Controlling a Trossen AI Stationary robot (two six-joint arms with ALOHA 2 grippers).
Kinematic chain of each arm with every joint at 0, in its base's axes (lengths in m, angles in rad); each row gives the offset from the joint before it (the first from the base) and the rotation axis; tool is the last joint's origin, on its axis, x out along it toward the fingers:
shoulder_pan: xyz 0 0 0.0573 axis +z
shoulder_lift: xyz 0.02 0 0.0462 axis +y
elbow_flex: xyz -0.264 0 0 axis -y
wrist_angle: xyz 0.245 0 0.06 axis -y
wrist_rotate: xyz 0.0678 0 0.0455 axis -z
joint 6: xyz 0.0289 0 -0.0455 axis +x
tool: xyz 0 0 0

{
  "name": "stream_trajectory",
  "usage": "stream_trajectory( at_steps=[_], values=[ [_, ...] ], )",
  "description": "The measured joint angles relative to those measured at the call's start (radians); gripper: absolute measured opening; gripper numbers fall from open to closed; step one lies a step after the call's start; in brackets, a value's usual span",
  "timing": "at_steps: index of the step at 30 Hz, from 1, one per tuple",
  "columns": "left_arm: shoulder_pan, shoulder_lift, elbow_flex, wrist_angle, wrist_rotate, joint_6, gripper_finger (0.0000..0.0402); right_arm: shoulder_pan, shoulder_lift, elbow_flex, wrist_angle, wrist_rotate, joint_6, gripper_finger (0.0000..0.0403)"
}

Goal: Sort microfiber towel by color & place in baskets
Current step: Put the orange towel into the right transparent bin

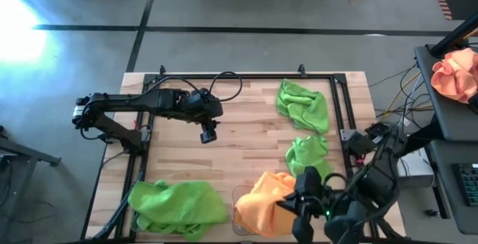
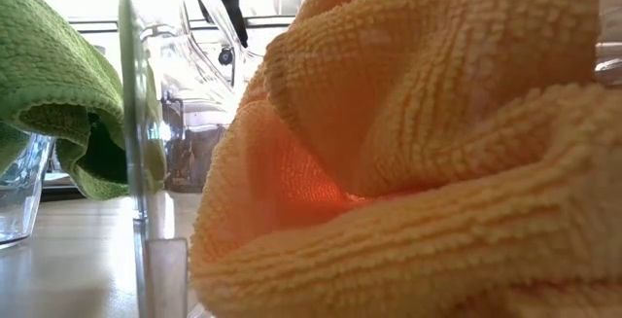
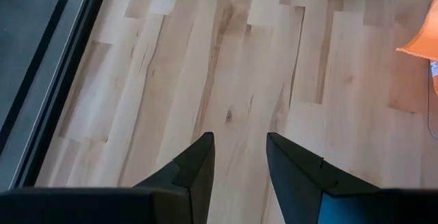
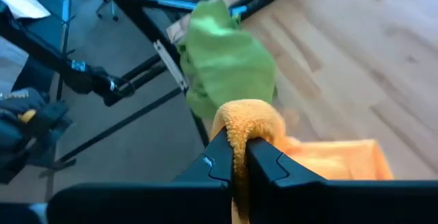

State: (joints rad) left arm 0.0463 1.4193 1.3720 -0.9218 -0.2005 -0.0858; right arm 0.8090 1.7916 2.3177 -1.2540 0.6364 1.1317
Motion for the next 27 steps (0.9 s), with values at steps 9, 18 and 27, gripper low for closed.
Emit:
stream_trajectory(
  at_steps=[9, 18, 27],
  values=[
    [-0.002, 0.000, 0.000, -0.003, 0.001, -0.010, 0.0118, 0.014, 0.059, -0.010, -0.021, -0.081, 0.111, 0.0009],
    [-0.002, 0.000, 0.000, -0.002, 0.001, -0.029, 0.0118, 0.000, 0.092, -0.014, -0.030, -0.149, 0.158, 0.0009],
    [-0.011, 0.000, 0.000, 0.001, 0.001, -0.040, 0.0118, -0.024, 0.088, -0.014, -0.029, -0.149, 0.059, 0.0043]
  ],
)
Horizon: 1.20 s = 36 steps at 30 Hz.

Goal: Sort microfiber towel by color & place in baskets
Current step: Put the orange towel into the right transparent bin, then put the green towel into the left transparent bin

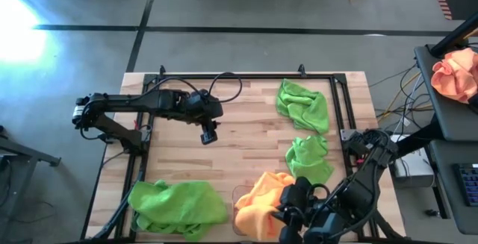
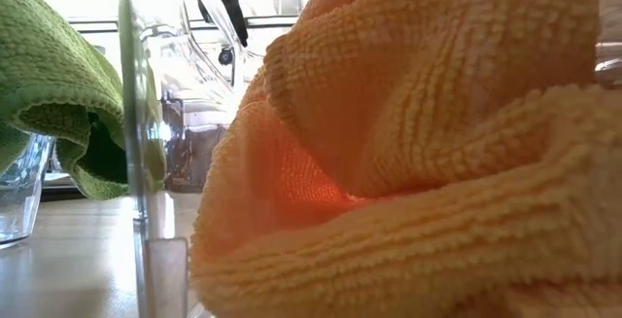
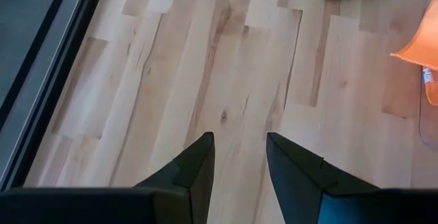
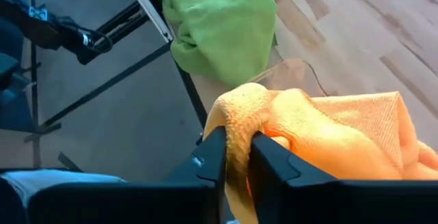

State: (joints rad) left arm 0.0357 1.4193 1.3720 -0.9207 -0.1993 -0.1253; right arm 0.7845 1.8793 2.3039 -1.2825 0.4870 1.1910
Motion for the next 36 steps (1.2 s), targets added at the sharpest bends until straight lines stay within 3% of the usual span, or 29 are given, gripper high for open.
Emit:
stream_trajectory(
  at_steps=[6, 12, 20, 30, 36],
  values=[
    [-0.009, 0.000, 0.000, -0.001, 0.000, 0.000, 0.0118, -0.018, -0.001, 0.000, -0.039, -0.024, -0.027, 0.0091],
    [-0.009, 0.000, 0.000, -0.003, 0.000, 0.001, 0.0118, -0.037, -0.008, 0.000, -0.237, -0.024, -0.013, 0.0113],
    [-0.010, 0.000, 0.000, -0.006, 0.000, 0.003, 0.0118, -0.081, -0.036, -0.052, -0.290, -0.016, -0.005, 0.0102],
    [-0.012, 0.000, 0.000, 0.015, 0.000, 0.017, 0.0118, -0.190, -0.061, -0.125, -0.289, -0.016, -0.211, 0.0089],
    [-0.016, 0.000, 0.000, 0.150, 0.036, 0.116, 0.0118, -0.246, -0.066, -0.126, -0.288, -0.012, -0.324, 0.0088]
  ],
)
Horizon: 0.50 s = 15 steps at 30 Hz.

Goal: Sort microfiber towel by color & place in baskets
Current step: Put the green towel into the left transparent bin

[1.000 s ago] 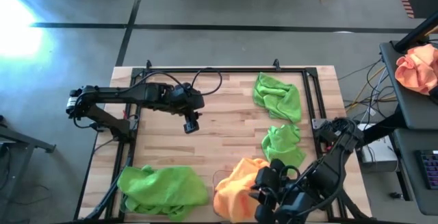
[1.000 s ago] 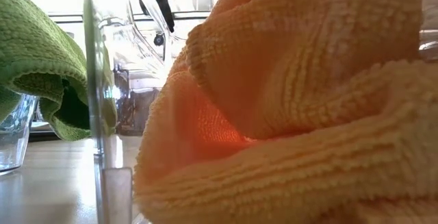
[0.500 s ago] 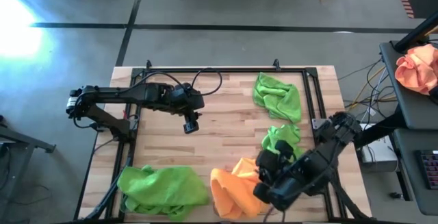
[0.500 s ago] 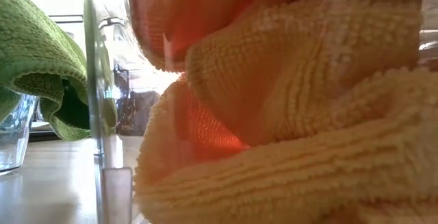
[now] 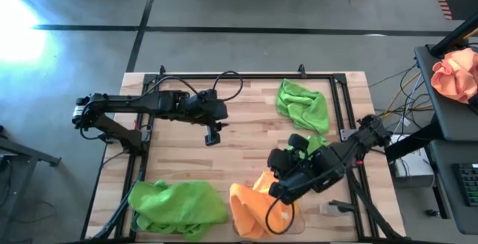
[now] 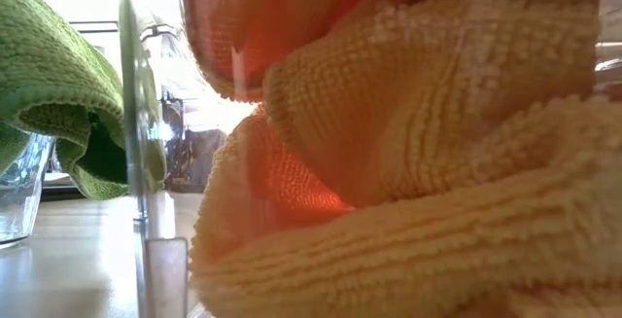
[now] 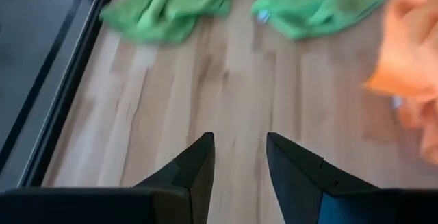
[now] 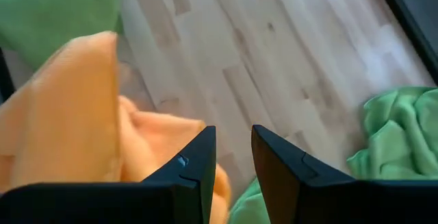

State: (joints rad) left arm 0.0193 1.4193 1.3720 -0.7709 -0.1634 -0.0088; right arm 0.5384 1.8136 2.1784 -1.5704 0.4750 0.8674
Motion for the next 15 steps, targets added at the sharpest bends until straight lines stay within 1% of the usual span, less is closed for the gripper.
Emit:
stream_trajectory(
  at_steps=[4, 7, 13, 15],
  values=[
    [0.000, 0.000, 0.000, 0.098, 0.031, 0.043, 0.0118, -0.043, -0.014, -0.013, 0.001, 0.021, -0.062, 0.0089],
    [0.000, 0.000, 0.000, 0.112, 0.035, 0.048, 0.0118, -0.081, -0.034, -0.054, 0.000, 0.022, -0.095, 0.0088],
    [-0.001, 0.000, 0.000, 0.107, 0.035, 0.047, 0.0118, -0.168, -0.119, -0.229, -0.001, 0.013, -0.101, 0.0086],
    [-0.001, 0.000, 0.000, 0.103, 0.035, 0.039, 0.0118, -0.196, -0.151, -0.299, -0.001, -0.012, -0.101, 0.0086]
  ],
)
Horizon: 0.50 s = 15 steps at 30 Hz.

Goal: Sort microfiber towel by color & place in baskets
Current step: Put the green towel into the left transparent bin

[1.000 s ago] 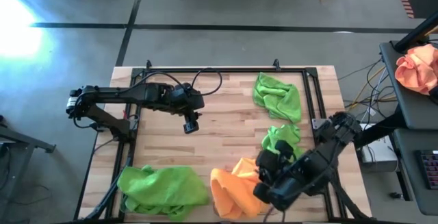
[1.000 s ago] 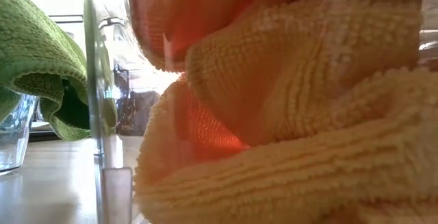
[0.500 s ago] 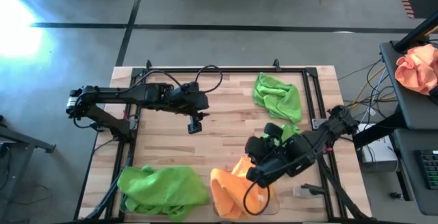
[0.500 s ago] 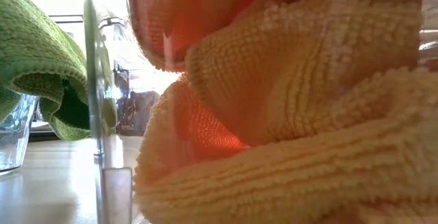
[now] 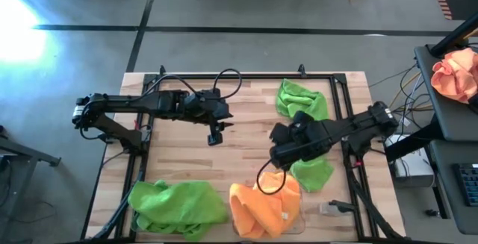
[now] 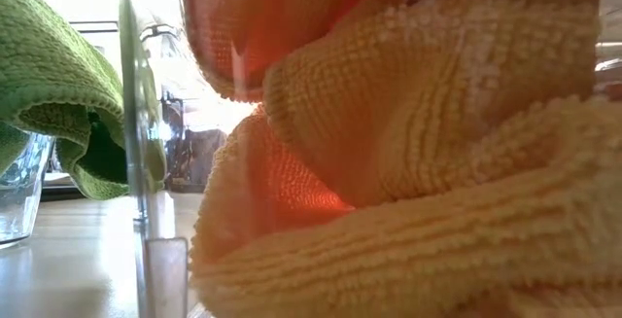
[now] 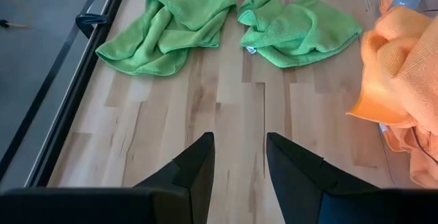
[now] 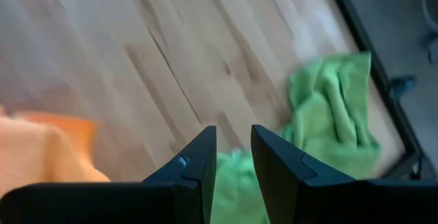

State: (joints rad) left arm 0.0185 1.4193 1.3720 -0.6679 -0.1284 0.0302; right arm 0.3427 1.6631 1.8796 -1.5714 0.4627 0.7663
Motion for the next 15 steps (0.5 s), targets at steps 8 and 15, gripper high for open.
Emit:
stream_trajectory(
  at_steps=[8, 15],
  values=[
    [0.000, 0.000, 0.000, -0.017, 0.000, -0.020, 0.0118, -0.036, -0.148, -0.269, 0.000, -0.111, 0.084, 0.0080],
    [0.000, 0.000, 0.000, -0.016, 0.000, -0.021, 0.0118, -0.035, -0.270, -0.462, 0.004, -0.185, 0.220, 0.0080]
  ],
)
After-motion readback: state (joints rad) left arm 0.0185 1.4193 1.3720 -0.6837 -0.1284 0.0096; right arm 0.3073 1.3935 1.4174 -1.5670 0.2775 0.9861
